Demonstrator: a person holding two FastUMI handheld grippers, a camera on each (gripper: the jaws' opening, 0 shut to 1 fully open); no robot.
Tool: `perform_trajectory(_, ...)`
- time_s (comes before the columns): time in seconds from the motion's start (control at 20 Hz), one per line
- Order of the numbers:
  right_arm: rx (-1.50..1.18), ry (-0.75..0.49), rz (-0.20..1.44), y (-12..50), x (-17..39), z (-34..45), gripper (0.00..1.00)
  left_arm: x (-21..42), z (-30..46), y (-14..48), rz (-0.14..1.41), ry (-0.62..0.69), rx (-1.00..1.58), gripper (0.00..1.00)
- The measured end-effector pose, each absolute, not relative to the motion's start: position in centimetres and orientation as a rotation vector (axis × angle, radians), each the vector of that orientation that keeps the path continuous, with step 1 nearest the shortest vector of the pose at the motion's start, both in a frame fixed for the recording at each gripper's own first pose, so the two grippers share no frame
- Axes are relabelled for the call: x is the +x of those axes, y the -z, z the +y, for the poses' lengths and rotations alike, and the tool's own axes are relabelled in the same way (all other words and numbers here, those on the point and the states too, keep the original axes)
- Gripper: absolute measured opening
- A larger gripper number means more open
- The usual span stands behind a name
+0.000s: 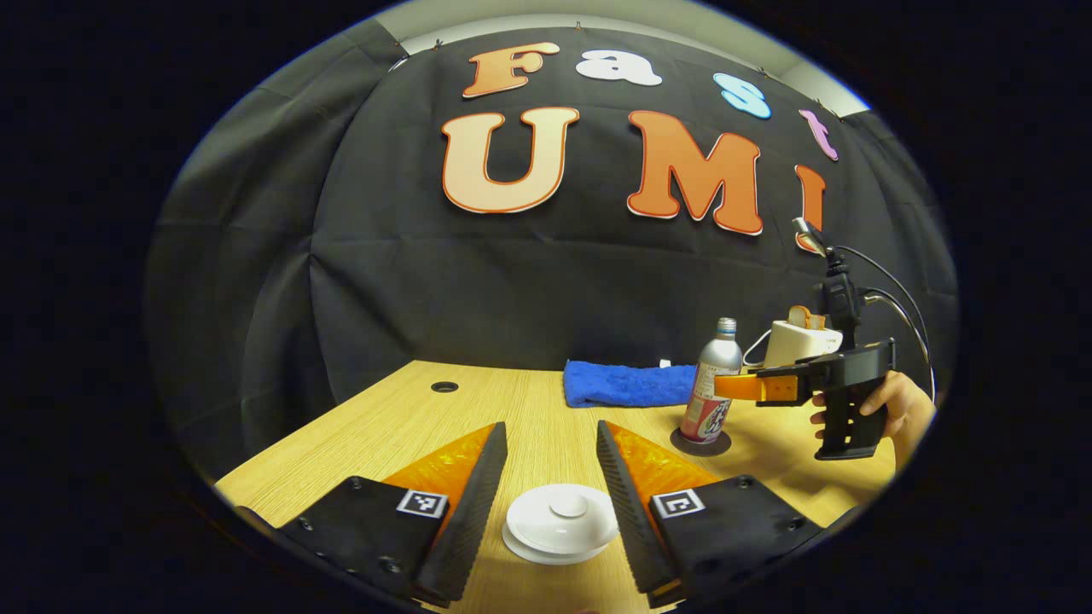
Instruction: Open the teacup lid with one hand, grasp the water bottle and pour water into the teacup with the other hand; after pouring, place the water bottle on the coaster and then close the teacup lid.
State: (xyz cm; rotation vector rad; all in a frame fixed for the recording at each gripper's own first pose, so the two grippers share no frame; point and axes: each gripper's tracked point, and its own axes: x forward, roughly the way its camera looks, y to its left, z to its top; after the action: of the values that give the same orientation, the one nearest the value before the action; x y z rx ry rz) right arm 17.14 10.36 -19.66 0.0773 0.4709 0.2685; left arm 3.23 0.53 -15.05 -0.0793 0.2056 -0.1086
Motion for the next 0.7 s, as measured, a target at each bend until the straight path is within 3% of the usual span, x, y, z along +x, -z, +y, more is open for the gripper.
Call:
perform_trajectory(0.25,0.042,-0.232,0.325,13.2,13.2,8.1,0.96,2.6,0.0,12.1,0.169,0.102,-0.081,0.87)
perform_trajectory(0.55,-0.018,-0.163,0.19,8.6,8.2,5.0,0.96,1.1,-0.7,8.3,0.113,0.115,-0.035,0.92)
perform_trajectory(0.7,-0.005,-0.137,0.153,7.6,5.9,3.9,0.96,0.2,-0.8,6.4,0.073,0.108,-0.015,0.88)
